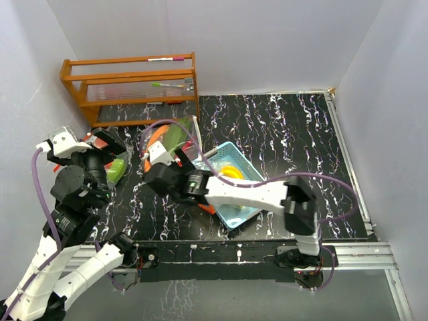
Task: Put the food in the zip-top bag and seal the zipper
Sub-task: Zip the zipper food storage bag.
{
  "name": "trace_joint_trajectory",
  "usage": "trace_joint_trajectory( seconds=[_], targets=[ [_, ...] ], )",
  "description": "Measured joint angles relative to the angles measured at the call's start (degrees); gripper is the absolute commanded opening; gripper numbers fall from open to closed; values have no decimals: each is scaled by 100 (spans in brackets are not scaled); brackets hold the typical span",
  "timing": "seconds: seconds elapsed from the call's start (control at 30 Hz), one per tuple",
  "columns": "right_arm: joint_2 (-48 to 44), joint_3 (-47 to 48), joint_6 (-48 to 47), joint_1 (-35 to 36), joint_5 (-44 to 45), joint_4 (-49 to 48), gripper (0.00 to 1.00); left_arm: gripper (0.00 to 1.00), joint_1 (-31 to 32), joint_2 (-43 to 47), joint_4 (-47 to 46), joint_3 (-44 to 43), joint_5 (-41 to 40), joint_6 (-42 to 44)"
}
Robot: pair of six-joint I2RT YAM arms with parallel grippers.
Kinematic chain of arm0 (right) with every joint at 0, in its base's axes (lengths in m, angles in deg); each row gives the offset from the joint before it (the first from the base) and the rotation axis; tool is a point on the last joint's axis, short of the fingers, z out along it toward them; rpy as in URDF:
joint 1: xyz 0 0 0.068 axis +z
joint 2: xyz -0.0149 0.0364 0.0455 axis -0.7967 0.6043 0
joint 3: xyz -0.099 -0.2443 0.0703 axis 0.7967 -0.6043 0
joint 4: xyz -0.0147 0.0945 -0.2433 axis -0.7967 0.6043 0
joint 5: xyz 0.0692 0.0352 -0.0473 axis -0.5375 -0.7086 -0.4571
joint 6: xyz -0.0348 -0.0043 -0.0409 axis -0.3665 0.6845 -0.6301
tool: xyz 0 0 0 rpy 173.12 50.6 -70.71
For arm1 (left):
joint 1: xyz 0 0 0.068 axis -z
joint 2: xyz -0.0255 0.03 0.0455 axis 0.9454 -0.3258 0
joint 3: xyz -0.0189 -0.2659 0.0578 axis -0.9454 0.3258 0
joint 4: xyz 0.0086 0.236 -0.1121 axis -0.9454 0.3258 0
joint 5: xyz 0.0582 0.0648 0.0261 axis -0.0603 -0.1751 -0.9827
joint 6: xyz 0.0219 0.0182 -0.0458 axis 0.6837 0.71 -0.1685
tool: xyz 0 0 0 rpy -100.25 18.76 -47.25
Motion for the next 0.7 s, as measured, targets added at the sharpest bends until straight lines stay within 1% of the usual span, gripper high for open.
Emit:
trace_joint_trajectory(
  seconds=[0.1,0.2,0.4,0.5,0.7],
  targets=[
    [778,621,367,92,586,455,98,97,0,76,-7,0,-74,70],
    [1281,938,763,105,1110,1023,98,97,0,103,42,0,-81,109],
    [1718,1416,1266,131,2026,2170,99,97,0,420,66,59,-63,151],
    [1727,1722,1126,258,2282,2330,99,97,0,529,61,63,-59,149],
    [1725,2247,732,745,2302,2247,99,97,0,544,68,79,-35,142]
  ],
)
